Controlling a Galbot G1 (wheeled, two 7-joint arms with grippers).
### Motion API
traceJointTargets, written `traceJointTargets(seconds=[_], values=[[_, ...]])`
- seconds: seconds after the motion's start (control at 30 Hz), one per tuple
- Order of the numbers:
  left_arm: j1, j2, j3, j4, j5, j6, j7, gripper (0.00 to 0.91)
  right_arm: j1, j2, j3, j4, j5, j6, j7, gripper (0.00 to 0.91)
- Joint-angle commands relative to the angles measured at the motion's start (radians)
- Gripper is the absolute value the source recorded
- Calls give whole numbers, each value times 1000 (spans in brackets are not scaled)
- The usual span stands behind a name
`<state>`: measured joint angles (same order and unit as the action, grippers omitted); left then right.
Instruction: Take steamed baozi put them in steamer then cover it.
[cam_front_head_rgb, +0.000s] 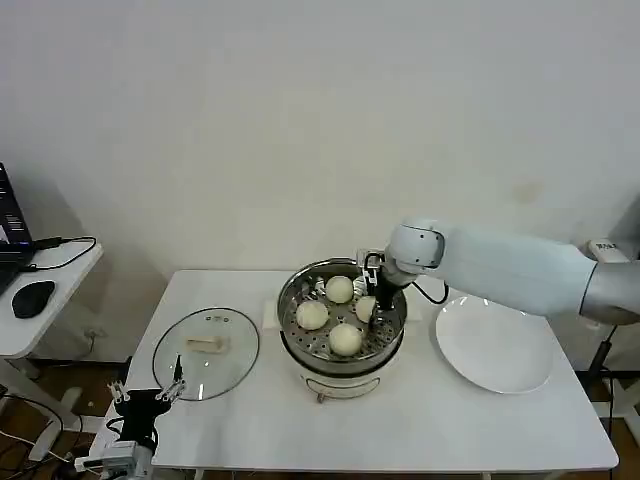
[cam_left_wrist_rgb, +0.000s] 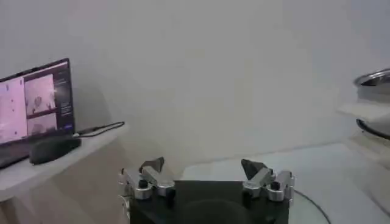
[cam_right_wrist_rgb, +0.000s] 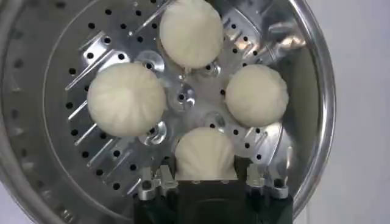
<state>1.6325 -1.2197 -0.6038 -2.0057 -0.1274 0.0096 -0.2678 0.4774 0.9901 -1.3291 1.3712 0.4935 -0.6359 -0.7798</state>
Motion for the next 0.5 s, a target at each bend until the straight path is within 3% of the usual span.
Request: traceJointTargets(seconds=[0.03,0.23,0.27,0.5], values=[[0,0,0,-2,-1,0,0,907,-6,8,5,-14,-22,3,0,635],[0,-1,2,-3,0,0,1,907,-7,12,7,-15,-23,4,-4,655],[-1,-1,2,-3,0,0,0,907,-7,12,8,-14,-23,4,-1,907],[-1,-1,2,-3,-1,1,0,907,0,8,12,-5,-20,3,8,907]])
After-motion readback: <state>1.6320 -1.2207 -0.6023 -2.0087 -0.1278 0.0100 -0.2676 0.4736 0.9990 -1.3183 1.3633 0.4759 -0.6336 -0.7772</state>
